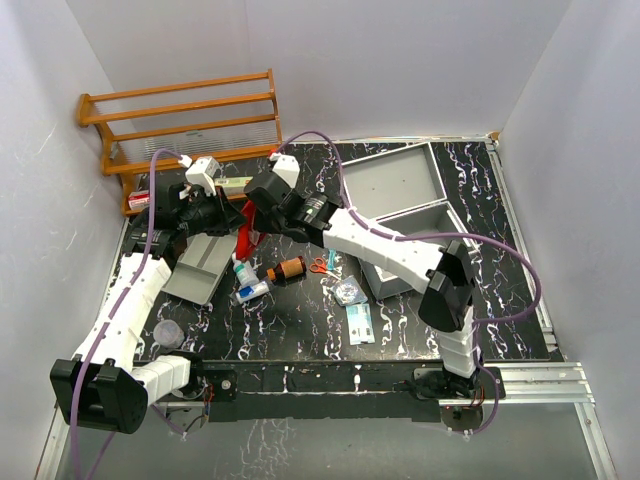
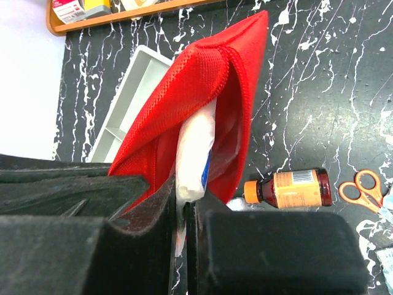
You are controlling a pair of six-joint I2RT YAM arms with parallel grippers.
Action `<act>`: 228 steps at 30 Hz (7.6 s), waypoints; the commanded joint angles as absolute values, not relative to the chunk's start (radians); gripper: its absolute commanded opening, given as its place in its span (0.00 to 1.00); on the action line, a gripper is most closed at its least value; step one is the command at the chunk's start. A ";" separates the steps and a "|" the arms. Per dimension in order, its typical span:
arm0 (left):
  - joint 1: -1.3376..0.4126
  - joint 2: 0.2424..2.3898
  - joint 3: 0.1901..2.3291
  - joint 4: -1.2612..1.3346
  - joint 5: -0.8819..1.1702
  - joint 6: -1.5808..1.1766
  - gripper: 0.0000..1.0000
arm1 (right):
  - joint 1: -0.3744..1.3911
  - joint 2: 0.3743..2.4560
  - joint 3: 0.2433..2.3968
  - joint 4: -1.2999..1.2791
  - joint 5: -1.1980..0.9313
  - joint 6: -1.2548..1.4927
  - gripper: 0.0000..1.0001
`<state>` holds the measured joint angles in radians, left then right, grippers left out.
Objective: Organize the medicine kit
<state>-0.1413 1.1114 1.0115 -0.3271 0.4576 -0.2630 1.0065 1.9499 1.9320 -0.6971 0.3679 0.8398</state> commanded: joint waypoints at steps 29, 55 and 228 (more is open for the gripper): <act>-0.147 1.153 1.088 -0.399 0.567 -0.364 0.00 | 0.969 2.006 1.910 -0.493 0.507 0.828 0.14; -0.147 1.192 1.164 -0.546 0.479 -0.394 0.00 | 0.904 1.396 1.264 -0.436 0.303 0.710 0.55; -0.357 0.962 0.994 -0.425 0.684 -0.643 0.00 | 1.097 1.258 0.657 0.937 0.262 0.542 0.00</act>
